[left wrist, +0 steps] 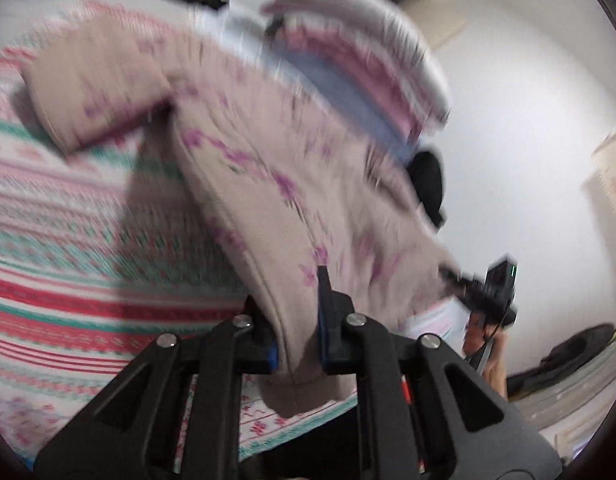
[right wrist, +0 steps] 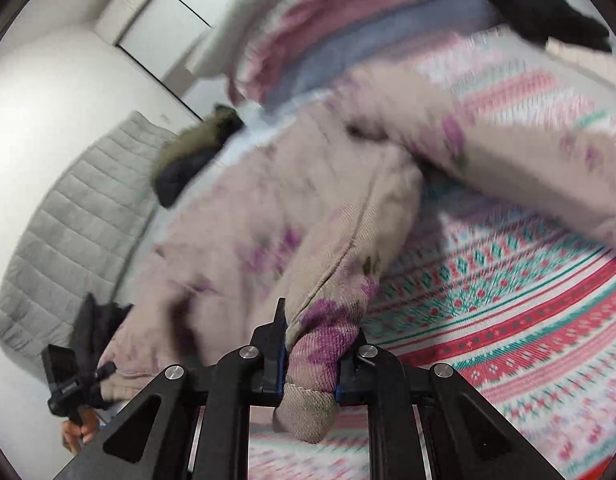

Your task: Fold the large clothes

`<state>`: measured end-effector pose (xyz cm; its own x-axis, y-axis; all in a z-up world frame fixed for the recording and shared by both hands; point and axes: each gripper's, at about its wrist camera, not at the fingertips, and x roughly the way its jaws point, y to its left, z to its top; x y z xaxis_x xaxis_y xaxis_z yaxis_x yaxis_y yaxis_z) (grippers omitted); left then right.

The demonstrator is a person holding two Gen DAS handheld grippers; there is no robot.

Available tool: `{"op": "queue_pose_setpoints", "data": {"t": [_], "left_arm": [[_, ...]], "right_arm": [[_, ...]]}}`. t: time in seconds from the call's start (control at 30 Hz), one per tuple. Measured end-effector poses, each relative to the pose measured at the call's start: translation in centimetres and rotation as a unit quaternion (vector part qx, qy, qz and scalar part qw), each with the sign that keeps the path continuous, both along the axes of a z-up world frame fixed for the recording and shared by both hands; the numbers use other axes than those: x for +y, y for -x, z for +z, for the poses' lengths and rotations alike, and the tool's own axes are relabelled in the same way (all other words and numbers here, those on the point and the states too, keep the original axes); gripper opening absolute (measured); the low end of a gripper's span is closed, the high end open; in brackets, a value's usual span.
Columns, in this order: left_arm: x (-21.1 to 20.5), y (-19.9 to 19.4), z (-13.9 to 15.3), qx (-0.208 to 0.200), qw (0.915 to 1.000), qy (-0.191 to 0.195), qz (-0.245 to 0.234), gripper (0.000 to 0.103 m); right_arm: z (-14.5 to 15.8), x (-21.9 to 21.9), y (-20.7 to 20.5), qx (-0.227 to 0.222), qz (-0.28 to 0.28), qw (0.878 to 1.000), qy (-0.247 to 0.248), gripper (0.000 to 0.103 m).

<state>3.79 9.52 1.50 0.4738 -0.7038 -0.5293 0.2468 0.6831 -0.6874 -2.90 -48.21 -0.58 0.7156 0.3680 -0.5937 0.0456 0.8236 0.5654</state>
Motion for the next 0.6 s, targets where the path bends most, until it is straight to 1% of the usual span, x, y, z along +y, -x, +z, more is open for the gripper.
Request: {"op": "queue_pose_setpoints", "data": {"t": [0.03, 0.1, 0.17, 0.2, 0.27, 0.3, 0.33, 0.37, 0.4, 0.43, 0.47, 0.5, 0.53, 0.57, 0.6], "left_arm": [[1.3, 0.3, 1.5, -0.005, 0.9999, 0.010, 0.007, 0.015], [2.6, 0.8, 3.1, -0.002, 0.9998, 0.018, 0.008, 0.015], [2.9, 0.9, 2.9, 0.008, 0.9999, 0.014, 0.005, 0.014], [3.2, 1.5, 2.9, 0.015, 0.9999, -0.001, 0.004, 0.014], [3.9, 2.1, 1.1, 0.025, 0.9988, -0.041, 0.006, 0.015], [3.7, 2.4, -0.3, 0.040, 0.9961, -0.078, 0.004, 0.016], [3.4, 2.1, -1.7, 0.059, 0.9930, -0.102, -0.006, 0.017], [3.0, 2.0, -3.7, 0.084, 0.9883, -0.127, -0.016, 0.018], [2.6, 1.8, -4.9, 0.100, 0.9838, -0.148, -0.018, 0.020], [1.9, 1.9, -7.6, 0.121, 0.9714, -0.204, -0.019, 0.022], [1.4, 1.9, -8.9, 0.128, 0.9627, -0.237, -0.022, 0.024], [0.8, 2.0, -10.8, 0.135, 0.9482, -0.286, -0.026, 0.036], [0.8, 2.1, -11.1, 0.122, 0.9503, -0.286, -0.021, 0.038], [1.0, 2.3, -10.8, 0.108, 0.9544, -0.278, -0.016, 0.040], [1.2, 2.5, -10.3, 0.106, 0.9552, -0.276, -0.014, 0.046]], "right_arm": [[1.3, -0.1, 0.9, -0.010, 0.000, 1.000, 0.000, 0.015], [4.0, -0.1, 3.2, -0.032, 0.003, 0.999, -0.004, 0.015], [6.1, 0.2, 4.9, -0.035, -0.004, 0.999, 0.000, 0.015], [6.5, 0.0, 5.8, -0.035, -0.009, 0.999, 0.000, 0.015], [6.3, -0.6, 6.9, -0.020, -0.018, 1.000, 0.000, 0.016], [5.5, -0.9, 7.0, -0.005, -0.026, 1.000, 0.005, 0.016], [4.2, -1.1, 7.2, 0.017, -0.032, 0.999, 0.016, 0.017], [3.3, -1.2, 7.6, 0.037, -0.033, 0.998, 0.028, 0.018], [1.2, -1.1, 7.4, 0.069, -0.035, 0.996, 0.048, 0.021], [-1.3, -0.8, 7.1, 0.103, -0.039, 0.991, 0.073, 0.027], [-3.2, -0.6, 6.9, 0.130, -0.042, 0.986, 0.095, 0.031], [-5.8, -0.3, 6.8, 0.166, -0.049, 0.975, 0.137, 0.037], [-7.6, -0.1, 6.6, 0.184, -0.051, 0.968, 0.163, 0.044], [-8.8, 0.0, 6.7, 0.182, -0.054, 0.966, 0.174, 0.056], [-9.2, -0.1, 7.0, 0.165, -0.061, 0.969, 0.173, 0.058]]}}
